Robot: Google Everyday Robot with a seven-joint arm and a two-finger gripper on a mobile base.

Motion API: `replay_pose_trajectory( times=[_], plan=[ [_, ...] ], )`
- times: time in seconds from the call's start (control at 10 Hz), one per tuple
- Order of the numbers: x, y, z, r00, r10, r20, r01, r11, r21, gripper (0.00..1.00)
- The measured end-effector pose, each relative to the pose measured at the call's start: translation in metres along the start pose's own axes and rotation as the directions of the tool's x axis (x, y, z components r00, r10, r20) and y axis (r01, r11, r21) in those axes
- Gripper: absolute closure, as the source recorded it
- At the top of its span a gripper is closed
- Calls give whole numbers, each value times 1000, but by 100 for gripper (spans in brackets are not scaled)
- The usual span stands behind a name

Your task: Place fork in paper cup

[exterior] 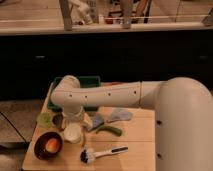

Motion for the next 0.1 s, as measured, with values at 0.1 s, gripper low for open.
replay_pose_trajectory(
  times=[0.1],
  plan=[
    [0, 0, 0, 1000, 0, 0, 0, 1000, 0, 20]
  ],
)
